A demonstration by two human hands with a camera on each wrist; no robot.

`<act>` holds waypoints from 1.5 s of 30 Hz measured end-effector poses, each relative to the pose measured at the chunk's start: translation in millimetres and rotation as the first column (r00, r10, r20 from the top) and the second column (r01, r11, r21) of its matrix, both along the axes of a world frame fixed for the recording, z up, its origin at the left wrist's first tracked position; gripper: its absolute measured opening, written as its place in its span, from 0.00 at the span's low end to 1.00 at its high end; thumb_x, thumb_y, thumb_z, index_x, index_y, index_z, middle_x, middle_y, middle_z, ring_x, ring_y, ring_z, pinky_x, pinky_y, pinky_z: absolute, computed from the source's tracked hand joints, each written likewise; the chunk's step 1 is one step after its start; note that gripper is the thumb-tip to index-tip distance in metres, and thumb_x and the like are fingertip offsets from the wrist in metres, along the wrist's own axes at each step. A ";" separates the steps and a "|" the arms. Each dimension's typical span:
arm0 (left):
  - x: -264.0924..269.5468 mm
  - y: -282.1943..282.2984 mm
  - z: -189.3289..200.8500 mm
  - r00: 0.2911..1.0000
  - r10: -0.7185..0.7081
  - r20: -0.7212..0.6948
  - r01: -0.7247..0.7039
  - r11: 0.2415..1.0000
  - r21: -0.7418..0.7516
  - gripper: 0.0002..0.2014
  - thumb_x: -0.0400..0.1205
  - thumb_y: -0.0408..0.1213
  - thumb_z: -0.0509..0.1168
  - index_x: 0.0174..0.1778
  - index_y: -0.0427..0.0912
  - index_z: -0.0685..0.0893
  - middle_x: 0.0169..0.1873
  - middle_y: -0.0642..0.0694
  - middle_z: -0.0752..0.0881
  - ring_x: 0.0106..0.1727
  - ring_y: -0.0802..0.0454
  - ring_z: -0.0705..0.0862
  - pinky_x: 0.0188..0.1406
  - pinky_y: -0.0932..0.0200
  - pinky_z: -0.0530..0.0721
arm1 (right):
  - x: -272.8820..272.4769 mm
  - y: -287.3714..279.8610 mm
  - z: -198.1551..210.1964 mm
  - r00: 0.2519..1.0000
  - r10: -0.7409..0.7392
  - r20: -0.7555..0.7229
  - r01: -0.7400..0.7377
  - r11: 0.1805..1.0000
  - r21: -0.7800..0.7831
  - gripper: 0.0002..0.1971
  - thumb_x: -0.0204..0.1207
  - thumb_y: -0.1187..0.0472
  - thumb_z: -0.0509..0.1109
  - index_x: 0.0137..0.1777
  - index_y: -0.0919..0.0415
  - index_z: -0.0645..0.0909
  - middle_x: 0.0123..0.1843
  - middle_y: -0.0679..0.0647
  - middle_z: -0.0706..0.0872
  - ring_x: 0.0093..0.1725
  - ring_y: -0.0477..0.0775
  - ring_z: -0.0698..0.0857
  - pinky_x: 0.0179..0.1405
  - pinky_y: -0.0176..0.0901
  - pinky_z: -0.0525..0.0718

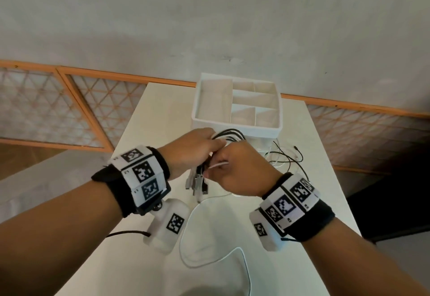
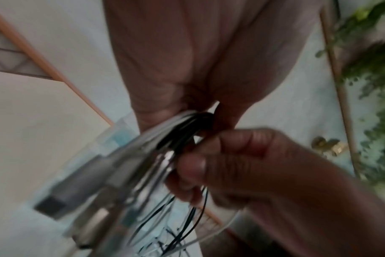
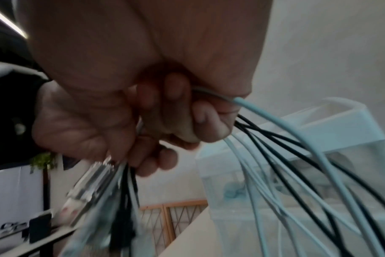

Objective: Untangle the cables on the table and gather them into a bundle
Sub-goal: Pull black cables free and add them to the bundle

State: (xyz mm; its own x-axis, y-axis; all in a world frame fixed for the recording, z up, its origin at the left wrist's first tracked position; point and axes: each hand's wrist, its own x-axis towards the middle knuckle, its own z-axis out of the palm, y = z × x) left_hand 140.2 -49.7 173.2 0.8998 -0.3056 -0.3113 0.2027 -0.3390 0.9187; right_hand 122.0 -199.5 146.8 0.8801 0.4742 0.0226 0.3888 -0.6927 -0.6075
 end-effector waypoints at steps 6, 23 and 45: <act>-1.8 10.7 -0.4 0.998 -0.066 -0.024 0.067 0.996 0.059 0.11 0.90 0.42 0.58 0.49 0.37 0.75 0.31 0.42 0.82 0.20 0.52 0.70 0.18 0.60 0.66 | 11.8 -31.0 11.9 0.978 -0.201 -0.059 0.205 0.977 0.065 0.15 0.70 0.51 0.82 0.29 0.55 0.81 0.21 0.40 0.81 0.24 0.44 0.78 0.26 0.31 0.72; 9.0 25.7 -16.8 0.993 0.122 -0.009 -0.117 0.968 0.222 0.13 0.86 0.43 0.65 0.43 0.37 0.77 0.26 0.44 0.69 0.21 0.51 0.64 0.19 0.61 0.64 | 77.2 -161.0 66.1 0.476 -0.852 0.220 0.858 0.504 0.095 0.35 0.81 0.31 0.56 0.39 0.63 0.86 0.30 0.59 0.87 0.33 0.62 0.87 0.37 0.48 0.84; 1.2 18.9 3.0 0.972 -0.091 0.215 0.030 0.962 0.272 0.06 0.84 0.41 0.68 0.48 0.43 0.85 0.24 0.51 0.77 0.24 0.50 0.74 0.28 0.55 0.73 | -1.6 -118.8 -36.8 0.912 -0.396 -0.104 0.383 0.915 -0.123 0.29 0.74 0.59 0.76 0.75 0.44 0.76 0.68 0.46 0.86 0.55 0.46 0.85 0.61 0.37 0.81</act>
State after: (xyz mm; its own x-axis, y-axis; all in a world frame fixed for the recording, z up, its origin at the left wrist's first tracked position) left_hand 141.4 -30.8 176.2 0.9379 -0.2957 -0.1817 -0.0260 -0.5819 0.8129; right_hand 120.4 -318.3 110.0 0.9880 0.0871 -0.1279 0.0015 -0.8318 -0.5551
